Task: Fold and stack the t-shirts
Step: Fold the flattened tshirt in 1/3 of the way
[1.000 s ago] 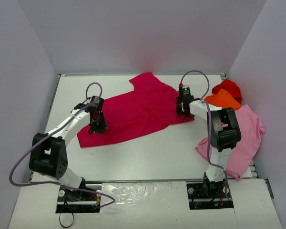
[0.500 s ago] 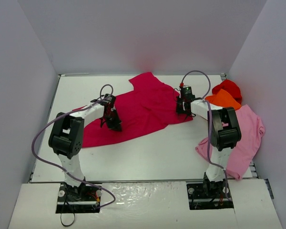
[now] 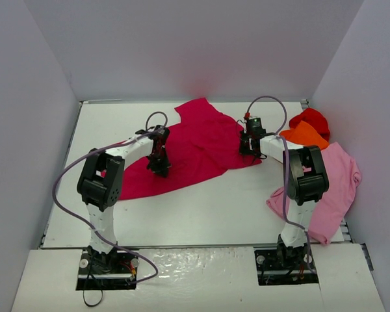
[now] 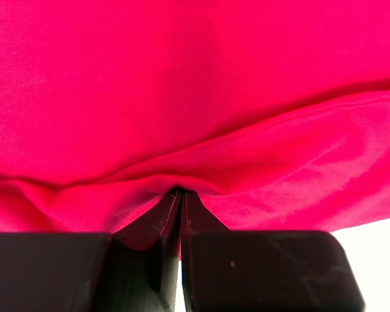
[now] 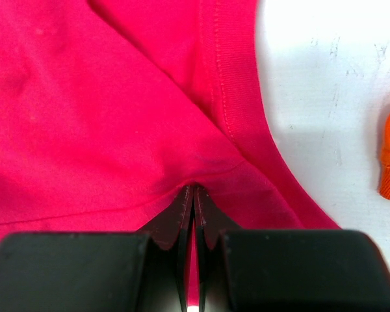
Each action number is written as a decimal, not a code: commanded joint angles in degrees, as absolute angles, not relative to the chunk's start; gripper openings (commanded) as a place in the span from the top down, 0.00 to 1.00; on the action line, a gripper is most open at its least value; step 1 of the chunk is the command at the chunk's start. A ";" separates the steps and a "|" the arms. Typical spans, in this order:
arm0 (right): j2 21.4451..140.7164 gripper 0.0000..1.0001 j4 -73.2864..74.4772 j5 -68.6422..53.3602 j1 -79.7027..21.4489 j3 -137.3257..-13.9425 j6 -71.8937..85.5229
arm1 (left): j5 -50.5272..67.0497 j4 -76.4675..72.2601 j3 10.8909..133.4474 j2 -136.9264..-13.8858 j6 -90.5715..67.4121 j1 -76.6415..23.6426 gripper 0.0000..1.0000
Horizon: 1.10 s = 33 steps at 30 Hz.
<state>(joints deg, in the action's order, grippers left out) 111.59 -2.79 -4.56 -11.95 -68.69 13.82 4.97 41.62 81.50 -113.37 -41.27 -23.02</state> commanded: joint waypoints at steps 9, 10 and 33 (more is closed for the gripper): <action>109.19 1.00 2.16 -1.36 -12.22 -67.53 12.44 | -5.66 54.92 80.59 -116.75 -34.81 -21.45 1.00; 109.25 1.00 2.43 -0.73 -12.22 -67.50 12.31 | -5.74 54.84 79.86 -116.70 -34.51 -21.09 1.00; 99.26 0.86 -2.24 0.41 -12.94 -67.39 13.10 | -9.16 49.66 75.39 -102.27 -35.25 -15.20 1.00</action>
